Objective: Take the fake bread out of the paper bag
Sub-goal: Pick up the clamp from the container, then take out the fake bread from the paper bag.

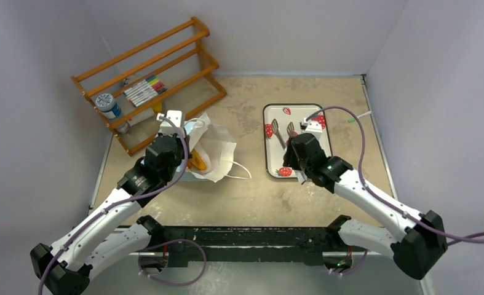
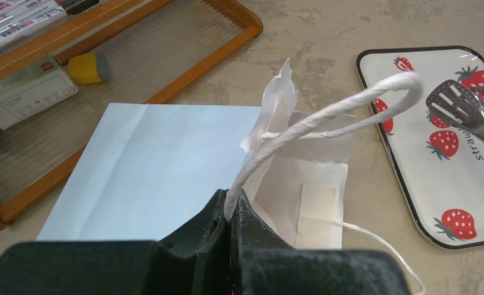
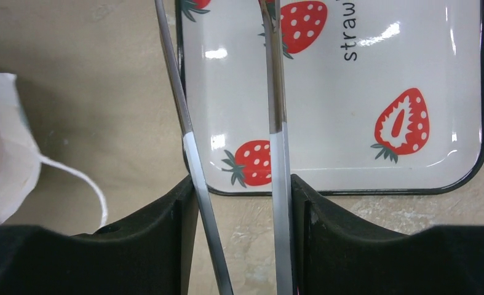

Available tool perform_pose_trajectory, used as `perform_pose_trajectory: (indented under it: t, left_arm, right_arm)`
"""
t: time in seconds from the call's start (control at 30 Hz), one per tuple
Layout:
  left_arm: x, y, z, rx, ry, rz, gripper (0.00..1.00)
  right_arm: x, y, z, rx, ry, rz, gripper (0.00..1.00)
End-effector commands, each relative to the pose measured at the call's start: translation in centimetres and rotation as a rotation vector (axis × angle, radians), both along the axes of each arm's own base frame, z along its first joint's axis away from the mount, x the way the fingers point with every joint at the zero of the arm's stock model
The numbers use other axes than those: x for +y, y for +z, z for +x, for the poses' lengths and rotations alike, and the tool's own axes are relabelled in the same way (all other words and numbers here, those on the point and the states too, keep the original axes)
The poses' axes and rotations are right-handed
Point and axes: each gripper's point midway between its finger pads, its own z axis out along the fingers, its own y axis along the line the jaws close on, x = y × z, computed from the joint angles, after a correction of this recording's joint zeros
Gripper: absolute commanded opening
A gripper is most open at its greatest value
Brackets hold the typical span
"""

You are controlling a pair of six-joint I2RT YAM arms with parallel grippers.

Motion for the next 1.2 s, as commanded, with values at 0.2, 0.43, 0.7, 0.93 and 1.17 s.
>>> perform_pose_trajectory:
  t: [0.2, 0.43, 0.7, 0.93, 1.17]
  left_arm:
    - [0.4, -0.6, -1.0, 0.012, 0.015, -0.043, 0.0]
    - [0.4, -0.9, -0.9, 0.019, 0.018, -0.035, 0.0]
    - [0.0, -0.2, -0.3, 0.012, 0.025, -0.042, 0.0]
    - [-0.4, 0.3, -0.1, 0.019, 0.042, -0.048, 0.0]
    - [-0.8, 0.7, 0.1, 0.016, 0.033, -0.051, 0.0]
  right_arm:
    - [4.0, 5.5, -3.6, -0.066, 0.229, 0.189, 0.42]
    - [7.5, 6.2, -6.4, -0.042, 0.38, 0.264, 0.41]
    - [11.3, 6.3, -8.9, -0.008, 0.551, 0.339, 0.42]
    - [13.3, 5.9, -9.9, 0.001, 0.668, 0.347, 0.43]
    - [15.8, 4.1, -9.8, 0.028, 0.752, 0.366, 0.47]
